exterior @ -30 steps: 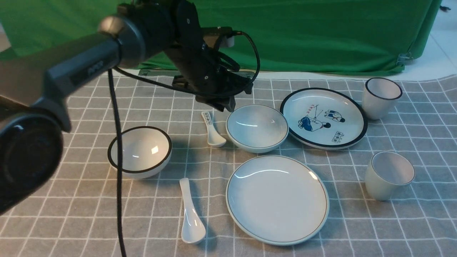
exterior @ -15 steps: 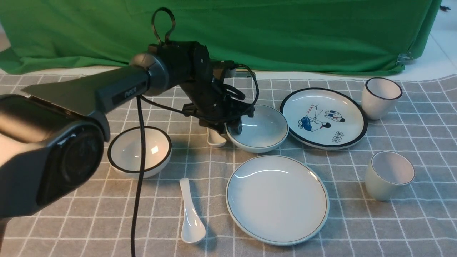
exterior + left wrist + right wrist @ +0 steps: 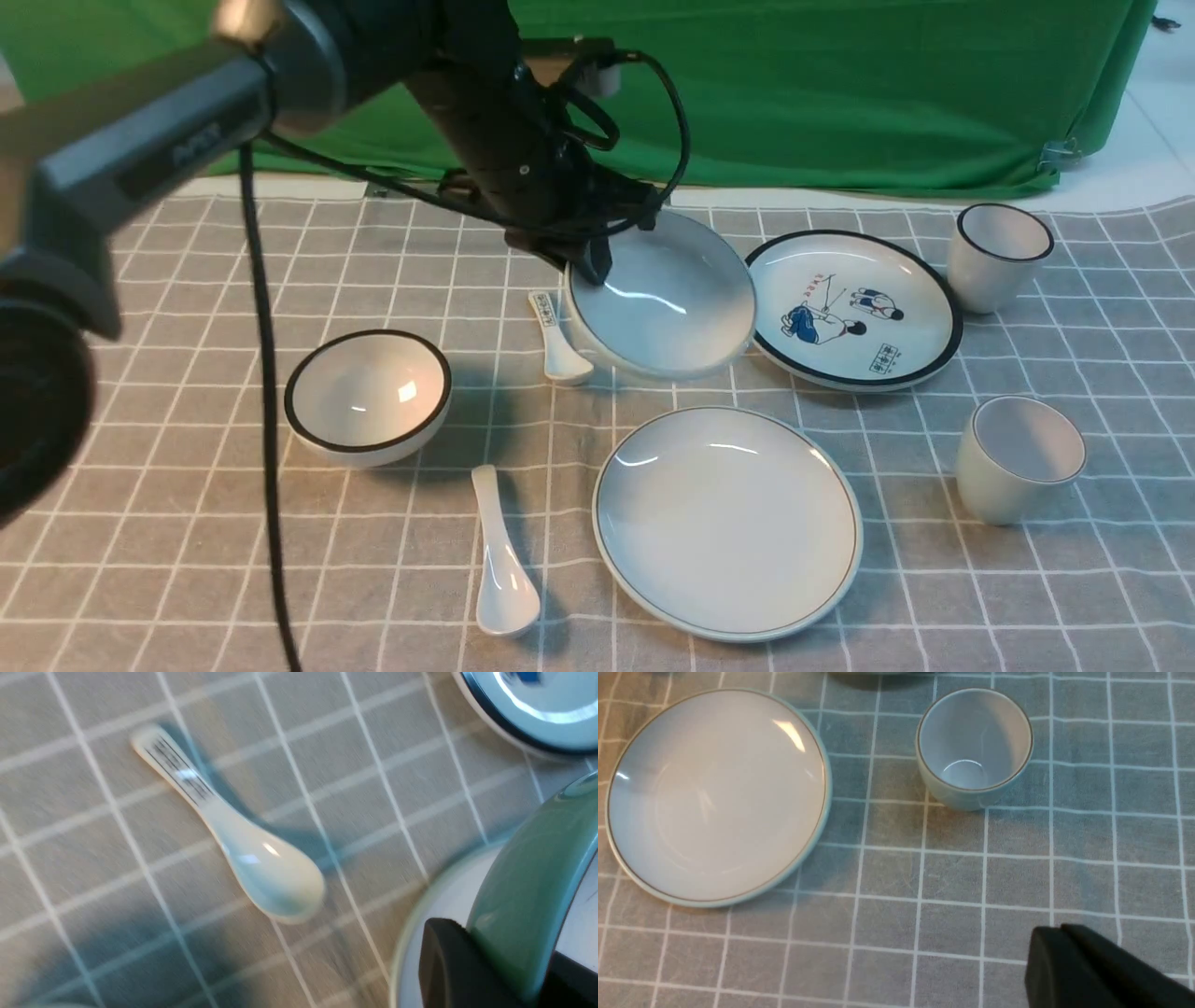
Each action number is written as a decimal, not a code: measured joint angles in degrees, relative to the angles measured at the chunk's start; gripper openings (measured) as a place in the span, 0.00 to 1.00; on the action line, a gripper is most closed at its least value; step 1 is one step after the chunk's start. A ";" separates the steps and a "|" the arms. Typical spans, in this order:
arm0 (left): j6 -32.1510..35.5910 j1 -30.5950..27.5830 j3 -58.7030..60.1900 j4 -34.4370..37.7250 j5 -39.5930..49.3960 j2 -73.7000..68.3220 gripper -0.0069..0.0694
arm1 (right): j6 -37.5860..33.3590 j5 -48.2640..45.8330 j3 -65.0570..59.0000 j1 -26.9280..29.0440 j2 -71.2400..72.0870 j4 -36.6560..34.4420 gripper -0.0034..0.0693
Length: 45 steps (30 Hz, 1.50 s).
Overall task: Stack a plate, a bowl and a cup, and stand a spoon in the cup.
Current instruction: Use the left arm to put the blue rice bowl into the blue large plate in the middle, then use the right arm to grab a blue teacup
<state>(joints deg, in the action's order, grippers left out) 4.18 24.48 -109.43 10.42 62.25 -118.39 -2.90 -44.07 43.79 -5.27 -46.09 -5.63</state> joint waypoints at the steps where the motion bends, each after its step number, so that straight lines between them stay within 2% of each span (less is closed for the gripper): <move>1: 0.14 0.24 1.36 0.15 0.00 0.50 0.14 | 0.00 0.10 0.00 0.00 0.00 0.02 0.09; 3: 1.39 2.42 8.54 1.32 -2.52 1.48 0.14 | 0.00 0.57 0.00 0.00 0.00 0.06 0.10; 9: 3.07 6.12 19.34 5.70 -10.99 0.85 0.14 | 0.00 0.91 -0.05 0.00 -0.06 0.20 0.10; 15: 3.12 8.15 20.06 7.00 -17.84 0.65 0.14 | 0.00 1.35 -0.05 0.00 -0.06 0.25 0.10; 23: 3.12 8.15 20.06 8.23 -16.73 -1.38 0.15 | 0.00 1.77 -0.05 0.00 -0.18 0.32 0.11; 26: 3.07 8.15 20.06 7.09 -16.32 -1.48 0.21 | 0.45 -0.77 1.20 0.00 -2.70 0.82 0.11; 31: -2.39 8.15 20.06 -0.93 -13.98 0.99 0.49 | 0.50 -4.82 8.01 0.00 -15.80 1.48 0.12; 35: -4.99 8.15 20.06 -6.14 -10.96 5.14 0.60 | 0.50 -4.89 14.13 0.00 -23.48 1.55 0.15; 37: -5.71 8.15 20.06 -8.54 -8.90 7.51 0.58 | 0.50 -5.10 17.69 0.00 -27.30 1.84 0.22; 39: -6.91 7.81 20.76 -10.86 -6.20 10.25 0.47 | 0.62 -5.34 21.54 0.00 -32.53 2.79 0.33; 42: -8.99 6.46 24.20 -11.42 -6.12 14.51 0.26 | 0.67 -5.64 25.93 0.00 -38.63 4.60 0.50; 45: -11.46 4.51 30.17 -11.41 -8.05 18.71 0.14 | 0.67 -5.89 28.69 0.71 -43.20 5.10 0.60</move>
<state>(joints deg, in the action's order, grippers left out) -7.28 28.99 -79.26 -0.99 54.20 -99.68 -2.23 -49.97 72.49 -4.55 -89.29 -0.54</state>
